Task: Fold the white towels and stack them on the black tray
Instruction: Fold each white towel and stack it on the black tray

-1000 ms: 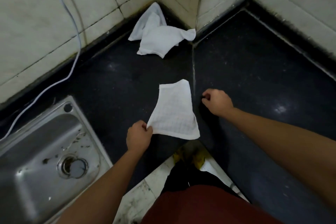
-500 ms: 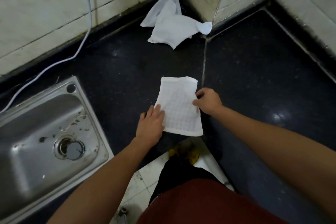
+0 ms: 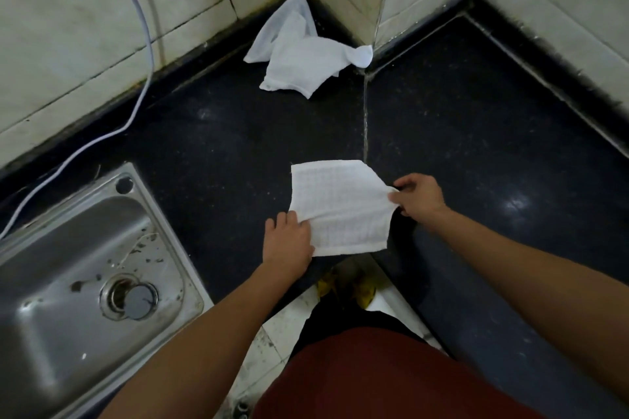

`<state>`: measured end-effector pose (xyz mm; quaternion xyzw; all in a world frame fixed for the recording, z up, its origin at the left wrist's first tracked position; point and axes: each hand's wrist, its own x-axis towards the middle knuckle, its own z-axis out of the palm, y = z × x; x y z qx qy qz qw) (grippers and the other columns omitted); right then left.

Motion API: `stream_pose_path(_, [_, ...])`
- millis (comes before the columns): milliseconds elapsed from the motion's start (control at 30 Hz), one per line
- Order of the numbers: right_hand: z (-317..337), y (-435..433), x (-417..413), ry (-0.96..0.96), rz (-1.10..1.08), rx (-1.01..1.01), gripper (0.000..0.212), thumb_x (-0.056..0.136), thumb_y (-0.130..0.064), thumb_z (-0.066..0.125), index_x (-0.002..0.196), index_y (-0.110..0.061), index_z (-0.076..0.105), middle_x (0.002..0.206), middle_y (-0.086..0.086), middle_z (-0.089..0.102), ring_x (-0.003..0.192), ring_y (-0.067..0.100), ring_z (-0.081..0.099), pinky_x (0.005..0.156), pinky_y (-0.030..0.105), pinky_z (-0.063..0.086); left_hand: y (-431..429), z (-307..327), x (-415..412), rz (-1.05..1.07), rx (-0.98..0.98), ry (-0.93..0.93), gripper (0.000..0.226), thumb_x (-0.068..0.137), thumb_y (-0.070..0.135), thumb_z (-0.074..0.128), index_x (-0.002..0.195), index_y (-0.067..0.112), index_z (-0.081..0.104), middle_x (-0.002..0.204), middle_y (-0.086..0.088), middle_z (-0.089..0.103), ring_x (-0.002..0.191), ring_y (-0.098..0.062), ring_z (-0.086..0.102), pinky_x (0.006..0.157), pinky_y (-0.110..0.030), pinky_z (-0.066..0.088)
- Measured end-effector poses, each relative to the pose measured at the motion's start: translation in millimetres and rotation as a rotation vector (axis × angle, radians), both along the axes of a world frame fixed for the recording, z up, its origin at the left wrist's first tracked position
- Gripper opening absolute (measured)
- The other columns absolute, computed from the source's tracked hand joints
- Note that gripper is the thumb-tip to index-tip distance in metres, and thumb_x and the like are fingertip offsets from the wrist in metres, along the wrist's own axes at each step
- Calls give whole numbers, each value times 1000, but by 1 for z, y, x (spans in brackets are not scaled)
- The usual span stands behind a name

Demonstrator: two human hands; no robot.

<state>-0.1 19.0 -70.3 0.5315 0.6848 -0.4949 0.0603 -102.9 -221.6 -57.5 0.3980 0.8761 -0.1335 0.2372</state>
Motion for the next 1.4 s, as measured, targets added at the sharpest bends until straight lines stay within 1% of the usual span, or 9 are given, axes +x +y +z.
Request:
stream_pose_path(100, [2,3,6,-212,265,208,32,81,-23,72,111,-21,65,102,1,67,98,23,63,84,36,52,9,4,-2,-4,26,-62,40,92,51,46,114,21,59,116,-6,54,109,-24,46,96,-42,35])
stream_pose_path(267, [13,1,-14,-263,306,240,48,83,-44,69,124,-22,59,118,1,64,107,22,61,83,34,48,27,5,-40,138,299,-62,31,95,34,49,118,15,59,117,-7,54,102,-21,53,86,-39,49])
stream_pose_path(467, [10,-9,-30,-345,489,230,25,80,-29,73,101,-20,65,101,4,68,89,23,64,69,32,49,57,-8,-84,272,301,-102,30,94,25,53,121,12,54,121,-13,48,108,-31,51,83,-45,49])
stream_pose_path(667, [17,-15,-24,-3,270,115,17,86,-21,64,74,-18,54,74,-2,56,68,12,54,60,28,45,57,-19,-79,384,263,-168,17,90,21,53,94,7,61,105,-13,58,91,-30,58,69,-37,45])
stream_pose_path(800, [26,-14,-29,124,-25,-301,25,83,-9,67,64,-16,51,79,1,57,74,15,56,66,30,48,50,-13,-72,472,377,-208,6,86,18,60,84,14,56,90,-4,56,74,-17,52,59,-30,37])
stream_pose_path(900, [30,-10,-37,238,-183,-458,10,78,-5,72,80,-14,69,98,2,67,94,18,63,81,35,55,43,-9,-73,629,492,-250,10,83,13,63,82,18,55,76,2,56,64,-10,50,50,-24,33])
stream_pose_path(1000, [25,-4,-48,324,-255,-284,24,80,-3,73,102,-12,73,104,-2,65,93,10,61,77,23,52,40,-1,-80,704,564,-239,11,82,8,63,83,17,56,78,1,57,66,-10,52,55,-24,39])
stream_pose_path(1233, [12,7,-34,45,303,387,32,86,-15,66,118,-18,65,113,0,59,97,15,58,77,24,44,36,4,-90,712,613,-36,35,83,10,66,115,15,53,116,-6,53,103,-20,53,75,-32,45])
stream_pose_path(1400, [27,-21,-1,-2,877,438,15,89,-26,61,101,-21,67,100,-5,63,88,13,58,80,30,51,21,4,-48,326,480,-145,3,87,14,60,89,14,62,91,-2,62,81,-19,59,66,-31,48])
